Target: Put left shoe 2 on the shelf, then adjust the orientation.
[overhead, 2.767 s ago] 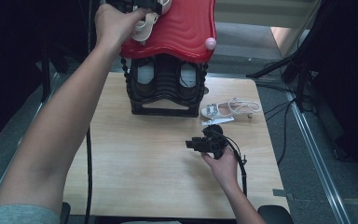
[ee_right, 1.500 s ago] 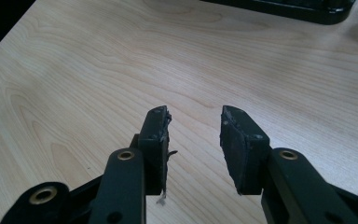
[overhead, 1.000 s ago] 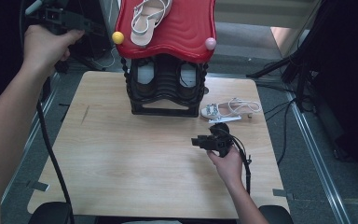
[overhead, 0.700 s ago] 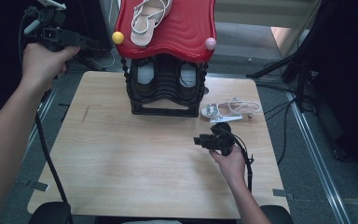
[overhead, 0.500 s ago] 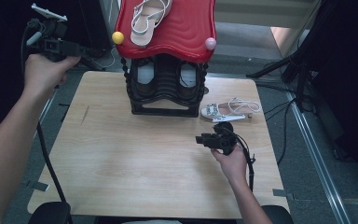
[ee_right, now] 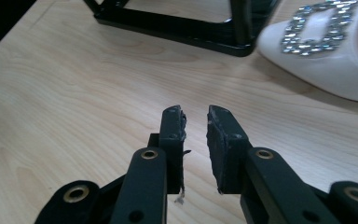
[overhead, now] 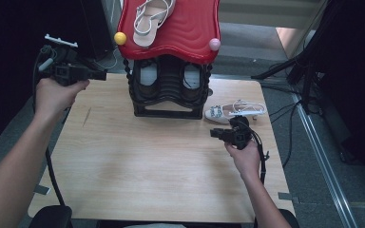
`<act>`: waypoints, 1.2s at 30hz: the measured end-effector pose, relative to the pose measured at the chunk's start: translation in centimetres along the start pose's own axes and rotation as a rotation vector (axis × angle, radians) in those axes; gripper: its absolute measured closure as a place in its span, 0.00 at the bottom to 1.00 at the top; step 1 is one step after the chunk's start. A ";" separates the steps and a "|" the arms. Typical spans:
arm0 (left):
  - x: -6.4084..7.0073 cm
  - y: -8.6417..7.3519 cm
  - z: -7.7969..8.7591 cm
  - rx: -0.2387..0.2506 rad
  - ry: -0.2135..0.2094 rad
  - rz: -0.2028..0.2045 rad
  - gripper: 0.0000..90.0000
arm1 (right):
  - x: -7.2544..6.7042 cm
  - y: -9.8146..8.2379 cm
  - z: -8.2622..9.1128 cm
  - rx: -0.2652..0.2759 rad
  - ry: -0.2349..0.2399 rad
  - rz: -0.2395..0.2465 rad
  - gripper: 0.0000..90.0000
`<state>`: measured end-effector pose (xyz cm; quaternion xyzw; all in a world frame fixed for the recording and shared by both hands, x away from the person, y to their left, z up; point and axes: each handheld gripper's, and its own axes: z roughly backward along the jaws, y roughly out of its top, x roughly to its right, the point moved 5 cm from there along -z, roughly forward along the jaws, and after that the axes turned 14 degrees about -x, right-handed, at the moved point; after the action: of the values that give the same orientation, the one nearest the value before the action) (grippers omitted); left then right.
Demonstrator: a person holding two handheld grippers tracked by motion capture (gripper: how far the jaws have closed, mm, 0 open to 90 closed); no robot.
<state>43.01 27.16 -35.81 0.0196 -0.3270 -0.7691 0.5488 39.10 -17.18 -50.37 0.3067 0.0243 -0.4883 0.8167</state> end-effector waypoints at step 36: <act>0.3 -8.0 -8.0 -0.067 -0.084 0.004 0.57 | 6.2 3.0 1.5 -0.013 -0.070 -0.093 1.00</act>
<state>39.35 24.48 -46.18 -0.0317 -0.3239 -0.7786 0.5364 44.34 -21.84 -49.81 0.2825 0.0133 -0.5361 0.7954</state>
